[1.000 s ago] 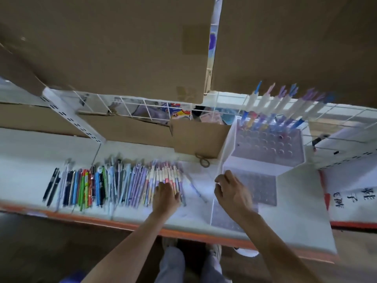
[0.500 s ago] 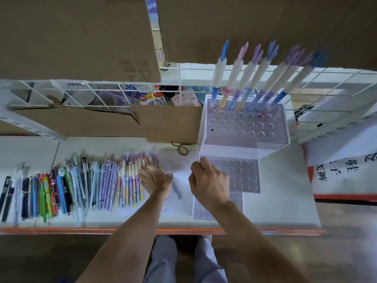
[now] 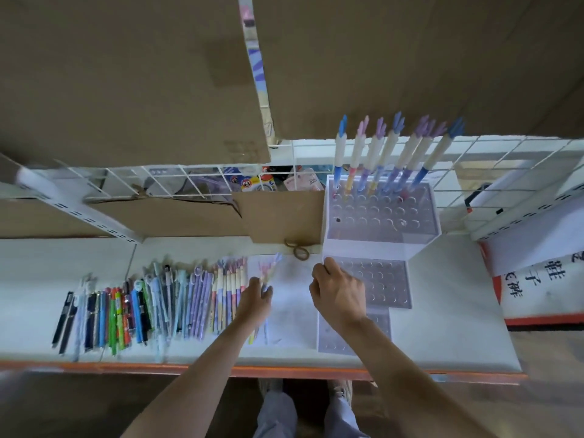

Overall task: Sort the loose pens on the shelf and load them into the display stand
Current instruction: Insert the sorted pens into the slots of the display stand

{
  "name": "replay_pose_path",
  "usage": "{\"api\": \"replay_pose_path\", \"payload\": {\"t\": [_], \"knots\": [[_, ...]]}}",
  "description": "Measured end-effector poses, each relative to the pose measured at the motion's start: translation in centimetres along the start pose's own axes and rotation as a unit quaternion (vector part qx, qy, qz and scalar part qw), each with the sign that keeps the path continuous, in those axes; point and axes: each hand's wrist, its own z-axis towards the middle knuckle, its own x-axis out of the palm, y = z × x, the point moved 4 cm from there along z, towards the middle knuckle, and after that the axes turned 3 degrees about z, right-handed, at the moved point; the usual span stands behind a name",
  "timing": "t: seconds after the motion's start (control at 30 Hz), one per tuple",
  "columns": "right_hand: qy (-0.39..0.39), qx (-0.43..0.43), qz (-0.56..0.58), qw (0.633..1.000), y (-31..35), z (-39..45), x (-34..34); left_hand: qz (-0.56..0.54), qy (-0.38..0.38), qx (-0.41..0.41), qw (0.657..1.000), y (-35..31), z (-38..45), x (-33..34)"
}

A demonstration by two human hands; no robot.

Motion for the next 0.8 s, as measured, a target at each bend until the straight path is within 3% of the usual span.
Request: {"api": "replay_pose_path", "payload": {"t": [0.13,0.23,0.3,0.37,0.43,0.5,0.67,0.8], "knots": [[0.097,0.043,0.015,0.994,0.5,0.1,-0.9,-0.186,0.040,0.065,0.980,-3.5,-2.8,-3.1],[0.166,0.119,0.116,0.972,0.6,0.7,-2.1,-0.277,0.063,0.093,0.954,-6.5,-4.9,-5.5],[0.161,0.178,0.265,0.934,1.0,1.3,-3.8,-0.295,0.088,0.127,0.943,-8.9,-6.5,-6.5],[0.133,0.226,0.422,0.868,1.6,1.8,-6.0,-0.293,0.111,0.168,0.935,-11.4,-8.0,-7.3],[0.117,0.230,0.509,0.821,2.2,2.1,-8.2,-0.291,0.128,0.201,0.927,-13.9,-9.5,-7.8],[0.102,0.210,0.516,0.824,2.6,2.2,-10.0,-0.289,0.143,0.213,0.922,-15.8,-10.7,-8.0],[0.002,0.185,0.377,0.908,1.1,2.8,-13.6,-0.260,0.124,0.228,0.930,-19.0,-11.6,-8.0],[-0.087,0.187,0.376,0.903,-1.9,3.2,-18.2,-0.293,0.094,0.202,0.930,-20.1,-11.3,-8.8]]}}
